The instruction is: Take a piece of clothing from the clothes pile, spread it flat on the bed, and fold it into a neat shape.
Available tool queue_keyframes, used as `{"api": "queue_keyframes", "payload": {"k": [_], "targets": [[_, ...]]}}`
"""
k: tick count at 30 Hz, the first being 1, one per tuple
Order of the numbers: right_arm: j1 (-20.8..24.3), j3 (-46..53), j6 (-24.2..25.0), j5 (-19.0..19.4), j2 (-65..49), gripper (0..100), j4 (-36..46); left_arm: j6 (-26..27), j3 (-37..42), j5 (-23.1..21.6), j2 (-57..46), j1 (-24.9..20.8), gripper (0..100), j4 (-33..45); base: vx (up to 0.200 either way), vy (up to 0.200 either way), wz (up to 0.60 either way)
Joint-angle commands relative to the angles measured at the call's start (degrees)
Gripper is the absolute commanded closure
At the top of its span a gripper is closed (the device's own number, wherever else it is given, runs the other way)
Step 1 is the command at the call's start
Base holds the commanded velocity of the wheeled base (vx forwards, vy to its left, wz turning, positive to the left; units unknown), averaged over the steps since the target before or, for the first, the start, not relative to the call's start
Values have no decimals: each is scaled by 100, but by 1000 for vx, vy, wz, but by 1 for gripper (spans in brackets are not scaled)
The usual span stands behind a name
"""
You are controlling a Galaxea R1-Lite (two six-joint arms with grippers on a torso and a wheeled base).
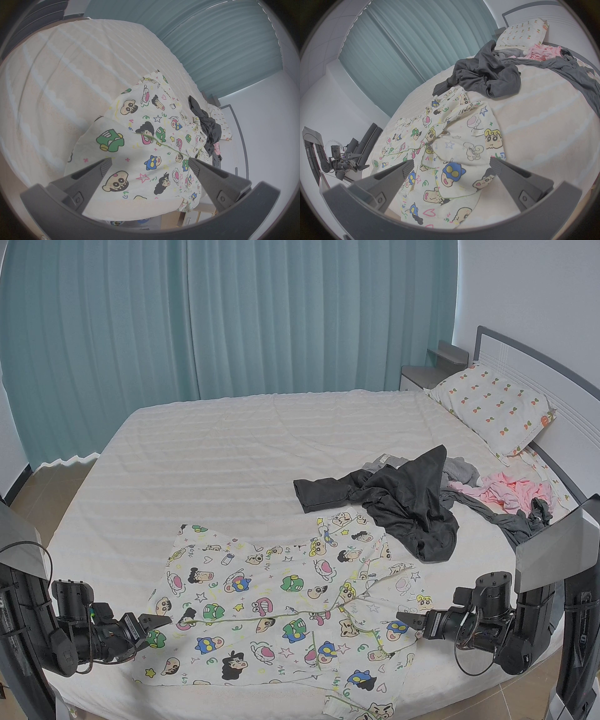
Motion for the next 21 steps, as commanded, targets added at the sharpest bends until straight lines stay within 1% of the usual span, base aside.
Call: {"api": "queue_keyframes", "payload": {"k": [1,4,8,21], "targets": [[3,5,-2,2,3,0,-67,-4,-3,-1,7,0,0,-53,0,0,0],[3,14,-2,2,21,0,-58,-4,-3,8,51,0,0,-220,0,0,0],[21,23,-2,11,21,0,-58,-4,-3,8,78,0,0,-237,0,0,0],[29,32,-2,2,29,0,-58,-4,15,-10,69,17,0,-237,0,200,0]]}}
